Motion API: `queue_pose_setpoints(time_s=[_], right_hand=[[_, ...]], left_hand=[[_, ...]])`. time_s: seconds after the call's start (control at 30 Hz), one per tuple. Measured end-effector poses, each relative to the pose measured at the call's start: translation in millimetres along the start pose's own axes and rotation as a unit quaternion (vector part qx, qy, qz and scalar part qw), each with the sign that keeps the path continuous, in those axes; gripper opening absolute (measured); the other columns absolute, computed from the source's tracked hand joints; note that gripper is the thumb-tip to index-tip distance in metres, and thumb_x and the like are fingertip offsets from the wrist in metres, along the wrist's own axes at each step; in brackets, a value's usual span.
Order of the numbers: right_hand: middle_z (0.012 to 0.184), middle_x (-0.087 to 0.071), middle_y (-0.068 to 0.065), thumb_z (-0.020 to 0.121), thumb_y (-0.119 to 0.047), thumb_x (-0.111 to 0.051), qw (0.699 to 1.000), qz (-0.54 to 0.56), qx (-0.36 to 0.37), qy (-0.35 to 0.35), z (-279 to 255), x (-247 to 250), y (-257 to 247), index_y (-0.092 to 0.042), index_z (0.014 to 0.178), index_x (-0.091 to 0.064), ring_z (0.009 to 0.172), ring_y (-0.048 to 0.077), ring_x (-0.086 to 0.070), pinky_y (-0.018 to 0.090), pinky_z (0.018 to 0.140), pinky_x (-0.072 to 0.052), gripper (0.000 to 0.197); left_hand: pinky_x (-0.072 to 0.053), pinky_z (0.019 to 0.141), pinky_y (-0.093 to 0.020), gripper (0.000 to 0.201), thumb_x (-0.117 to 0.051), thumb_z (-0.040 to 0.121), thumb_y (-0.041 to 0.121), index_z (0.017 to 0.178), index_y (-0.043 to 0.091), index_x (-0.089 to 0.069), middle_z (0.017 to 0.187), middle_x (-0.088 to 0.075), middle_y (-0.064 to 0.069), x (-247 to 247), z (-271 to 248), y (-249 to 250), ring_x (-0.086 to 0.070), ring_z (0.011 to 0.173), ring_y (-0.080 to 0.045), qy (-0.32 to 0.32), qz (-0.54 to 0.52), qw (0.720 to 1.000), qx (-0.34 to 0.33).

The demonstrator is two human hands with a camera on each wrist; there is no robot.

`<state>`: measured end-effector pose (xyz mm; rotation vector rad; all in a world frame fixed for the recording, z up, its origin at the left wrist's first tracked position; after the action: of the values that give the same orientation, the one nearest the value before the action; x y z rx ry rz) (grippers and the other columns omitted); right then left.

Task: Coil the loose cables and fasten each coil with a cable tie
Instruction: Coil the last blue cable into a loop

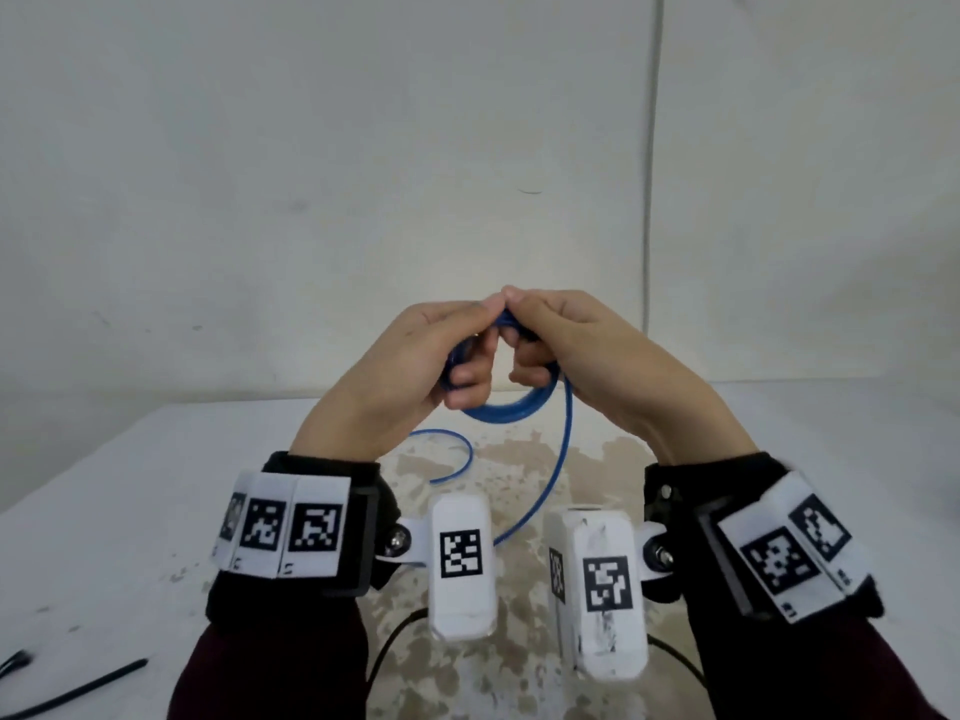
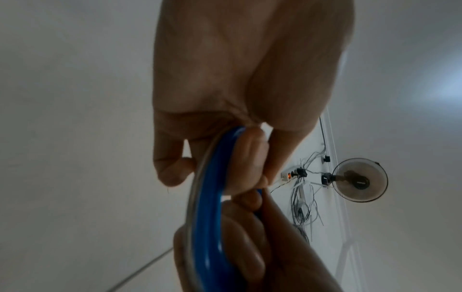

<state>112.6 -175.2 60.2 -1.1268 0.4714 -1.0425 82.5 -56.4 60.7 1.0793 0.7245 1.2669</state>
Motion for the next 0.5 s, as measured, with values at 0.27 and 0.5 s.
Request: queue_pose_setpoints(time_s=[0.27, 0.5], right_hand=[[0.049, -0.038, -0.006, 0.103, -0.031, -0.034, 0.999, 0.002, -0.011, 0.032, -7, 8, -10, -0.009, 0.076, -0.054, 0.051, 0.015, -0.046, 0.027, 0.071, -0.044, 0.041], [0.053, -0.049, -0.002, 0.104, -0.03, -0.031, 0.998, 0.014, -0.019, 0.052, -5, 2, -11, -0.008, 0.082, -0.06, 0.055, 0.016, -0.053, 0.026, 0.069, -0.051, 0.042]], left_hand=[[-0.021, 0.046, -0.02, 0.038, -0.036, 0.101, 0.029, 0.069, 0.01, -0.04, 0.052, -0.021, 0.002, -2, 2, 3, -0.025, 0.04, -0.013, 0.033, -0.008, 0.998, -0.047], [-0.036, 0.06, -0.029, 0.039, -0.036, 0.102, 0.031, 0.068, 0.012, -0.041, 0.054, -0.022, -0.001, 6, -1, 8, -0.037, 0.039, -0.016, 0.069, 0.038, 0.994, -0.071]])
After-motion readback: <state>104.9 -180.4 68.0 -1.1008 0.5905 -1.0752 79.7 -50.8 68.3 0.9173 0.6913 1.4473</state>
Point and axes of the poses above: each hand's wrist, its own z-axis towards the middle knuckle, its own x-axis out of the back of the hand, y = z × x, the point moved 4 cm from there along z, towards the middle knuckle
